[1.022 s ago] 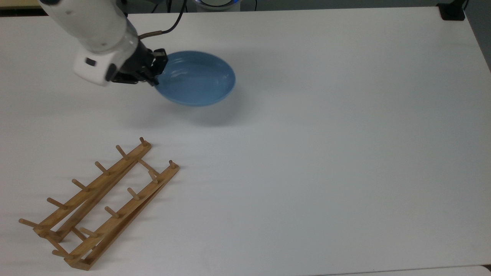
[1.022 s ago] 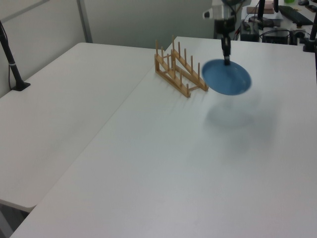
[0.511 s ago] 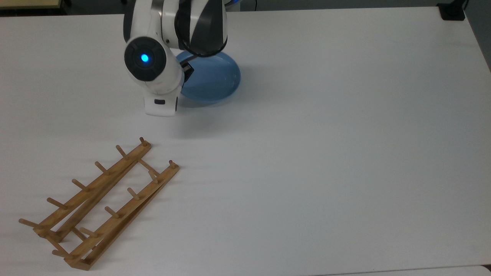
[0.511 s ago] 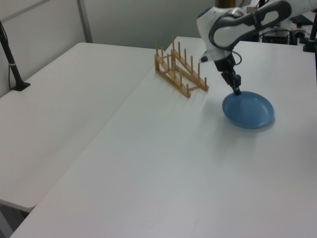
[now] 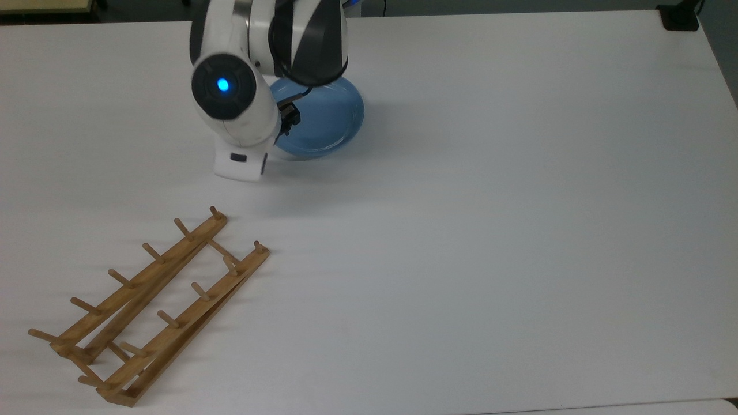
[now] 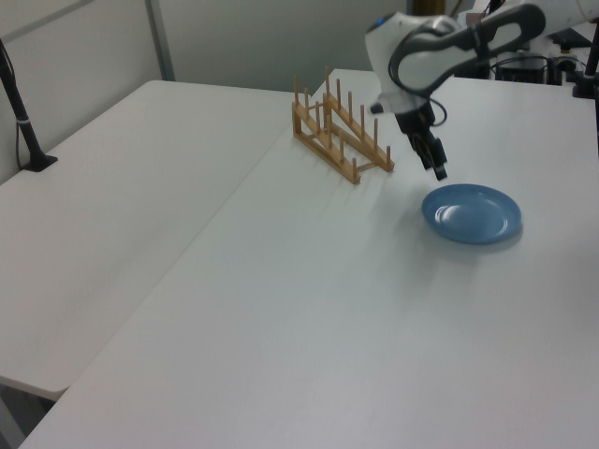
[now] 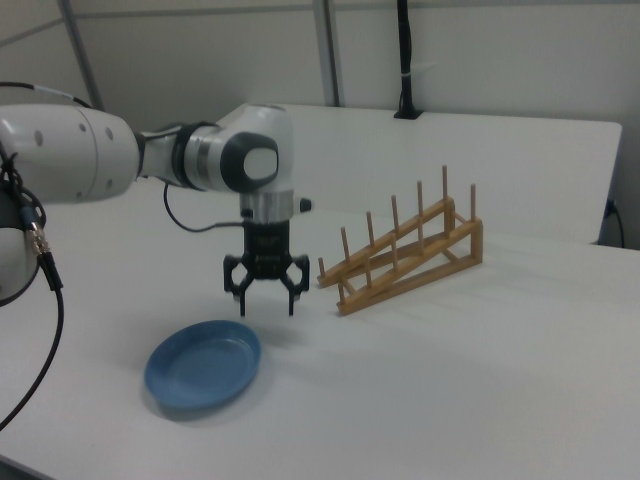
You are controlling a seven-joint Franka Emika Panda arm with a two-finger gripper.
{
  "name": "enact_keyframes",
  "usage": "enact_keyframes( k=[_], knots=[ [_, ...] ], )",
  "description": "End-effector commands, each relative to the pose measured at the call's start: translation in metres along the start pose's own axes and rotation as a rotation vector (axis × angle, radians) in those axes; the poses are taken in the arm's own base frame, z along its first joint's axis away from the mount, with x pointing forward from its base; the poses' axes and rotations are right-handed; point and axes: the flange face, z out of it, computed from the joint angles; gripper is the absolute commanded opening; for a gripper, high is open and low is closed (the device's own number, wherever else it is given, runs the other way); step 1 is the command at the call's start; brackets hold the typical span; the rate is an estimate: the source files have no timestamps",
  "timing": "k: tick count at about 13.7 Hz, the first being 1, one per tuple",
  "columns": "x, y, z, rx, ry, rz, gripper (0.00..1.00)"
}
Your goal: Pick plate from plate rack
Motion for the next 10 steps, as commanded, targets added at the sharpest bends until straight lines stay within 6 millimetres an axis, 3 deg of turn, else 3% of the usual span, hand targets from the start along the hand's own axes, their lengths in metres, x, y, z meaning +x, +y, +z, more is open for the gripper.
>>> enact_keyframes(
  k=[1,5,10],
  knots=[
    [-0.036,-0.014,-0.073,-0.089,0.099,0.182,1.00],
    [-0.076,-0.033,-0.138,-0.129,0.216,0.441,1.00],
    [-0.113,-0.064,-0.191,-0.136,0.342,0.721,1.00]
  ],
)
